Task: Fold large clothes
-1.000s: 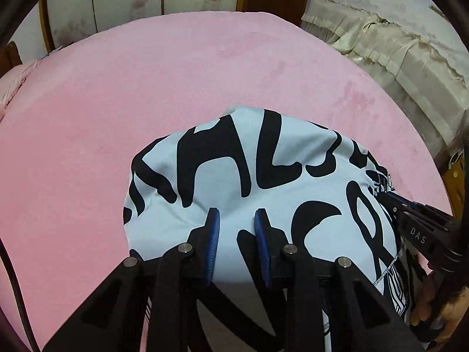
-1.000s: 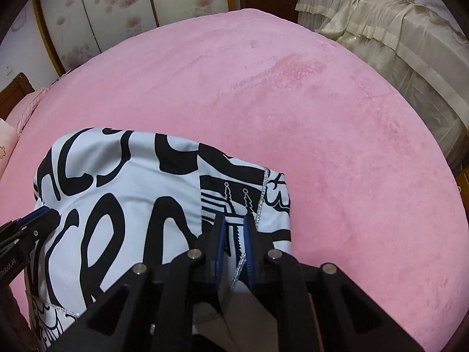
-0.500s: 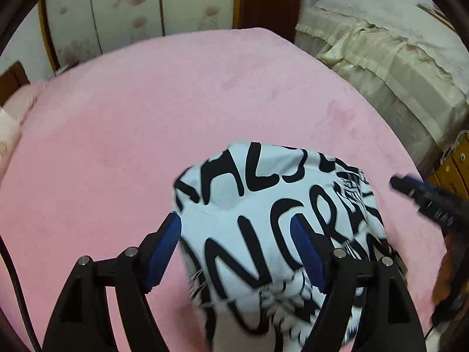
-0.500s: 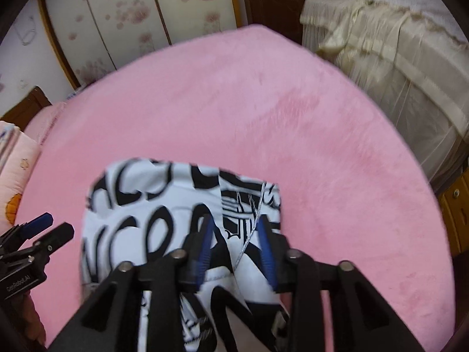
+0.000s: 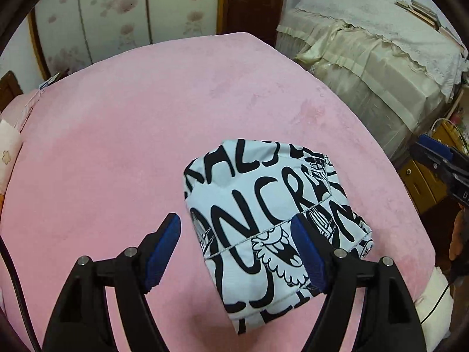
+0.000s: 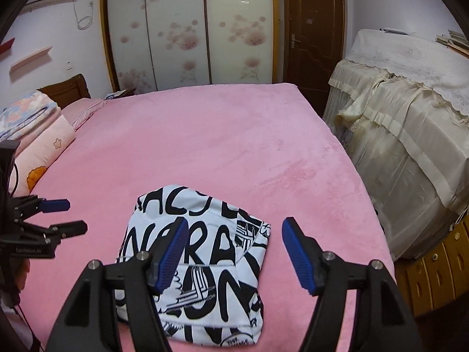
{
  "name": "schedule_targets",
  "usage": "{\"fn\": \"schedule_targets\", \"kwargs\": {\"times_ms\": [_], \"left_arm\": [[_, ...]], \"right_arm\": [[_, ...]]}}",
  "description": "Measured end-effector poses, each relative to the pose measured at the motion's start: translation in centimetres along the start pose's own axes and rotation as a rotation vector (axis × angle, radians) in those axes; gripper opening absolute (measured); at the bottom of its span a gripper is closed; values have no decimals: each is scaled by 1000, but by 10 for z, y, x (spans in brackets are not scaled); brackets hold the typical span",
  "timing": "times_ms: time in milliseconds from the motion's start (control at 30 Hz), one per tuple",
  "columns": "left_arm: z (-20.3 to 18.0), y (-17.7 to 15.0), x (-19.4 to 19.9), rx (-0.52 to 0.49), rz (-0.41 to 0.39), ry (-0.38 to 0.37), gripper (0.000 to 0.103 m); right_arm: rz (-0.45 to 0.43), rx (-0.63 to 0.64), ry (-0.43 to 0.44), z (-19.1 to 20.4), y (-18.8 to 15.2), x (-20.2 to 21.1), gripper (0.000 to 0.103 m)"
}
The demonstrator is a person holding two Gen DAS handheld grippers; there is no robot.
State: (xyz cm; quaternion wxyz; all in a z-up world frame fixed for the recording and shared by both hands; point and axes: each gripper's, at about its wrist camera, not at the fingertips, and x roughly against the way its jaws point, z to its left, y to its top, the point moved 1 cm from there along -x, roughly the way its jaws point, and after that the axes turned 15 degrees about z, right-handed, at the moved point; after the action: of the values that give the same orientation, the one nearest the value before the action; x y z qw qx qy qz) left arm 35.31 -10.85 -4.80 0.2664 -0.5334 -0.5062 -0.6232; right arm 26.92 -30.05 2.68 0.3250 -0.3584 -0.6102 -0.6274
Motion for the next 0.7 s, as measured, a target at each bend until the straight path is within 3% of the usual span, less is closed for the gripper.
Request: {"fn": "schedule_targets", "kwargs": {"times_ms": [67,133,233,333,467,633,700], "left_arm": [[5,-4,2,4,14,-48,84],[13,-9,0,17,39,-123,84],[23,-18,-10,50,54,-175,84],[32,-25,-28,67,80,-204,84],[39,-33,-63,98,121,-270,84],[50,-38,-127,187,244,-403,84],[52,-38,-148,201,266,-419,84]], "right_arm": [[9,4,-7,-1,-4,3,67],[17,2,-7,-4,-7,4,67],[40,-8,-16,-10,-13,-1,70],[94,-46,37,-22,-19,-16,80],[171,-105,101,-39,-29,-48,80],[299,-168,202,-54,-43,-106,80],[360,-220,286,-65,-50,-139,80]]}}
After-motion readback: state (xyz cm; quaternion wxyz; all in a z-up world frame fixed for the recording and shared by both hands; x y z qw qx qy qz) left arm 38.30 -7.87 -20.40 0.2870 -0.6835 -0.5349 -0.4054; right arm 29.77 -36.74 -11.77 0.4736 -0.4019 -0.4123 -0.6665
